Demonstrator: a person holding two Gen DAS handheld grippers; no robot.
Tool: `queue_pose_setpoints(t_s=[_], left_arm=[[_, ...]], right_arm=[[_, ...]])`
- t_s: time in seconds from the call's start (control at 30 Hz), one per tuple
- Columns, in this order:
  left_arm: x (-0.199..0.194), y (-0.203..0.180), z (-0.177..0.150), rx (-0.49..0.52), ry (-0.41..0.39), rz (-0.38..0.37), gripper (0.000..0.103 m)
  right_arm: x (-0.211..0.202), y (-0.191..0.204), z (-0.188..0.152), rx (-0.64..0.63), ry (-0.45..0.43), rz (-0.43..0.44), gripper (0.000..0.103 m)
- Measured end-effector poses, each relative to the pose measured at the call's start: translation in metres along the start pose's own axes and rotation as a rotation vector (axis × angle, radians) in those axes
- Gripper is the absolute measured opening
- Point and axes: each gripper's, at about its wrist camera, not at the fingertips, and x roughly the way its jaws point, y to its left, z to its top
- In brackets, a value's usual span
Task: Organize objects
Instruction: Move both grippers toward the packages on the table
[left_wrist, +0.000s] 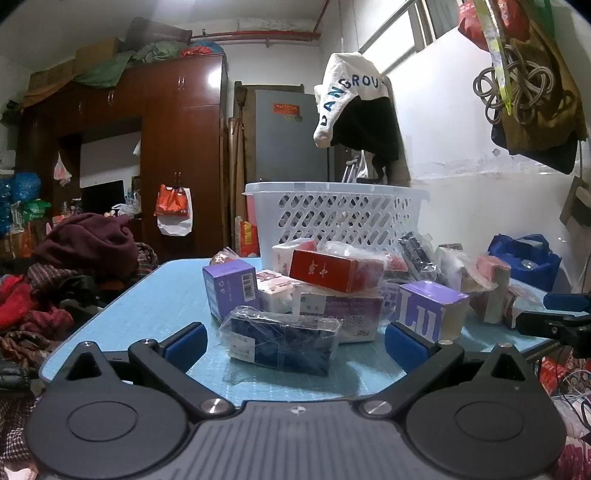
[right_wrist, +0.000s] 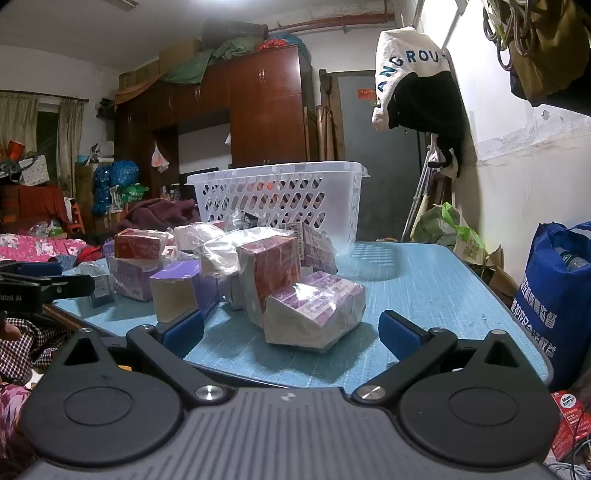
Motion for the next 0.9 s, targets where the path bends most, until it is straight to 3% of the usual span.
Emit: queue_pose_setpoints(t_s=[0.43, 0.9], left_arm=[[0.0004, -0.0017, 0.0003, 0.001, 0.003, -0.007, 0.103], [0.0009, -0.0005, -0.001, 0.002, 0.01, -0.019, 0.103]], right_arm=[[0.0004, -0.0013, -0.0014, -0.003, -0.004, 0.063, 0.103], [0.0002, -0.0032, -0.0008, -0.001, -0.001, 0.057, 0.103]])
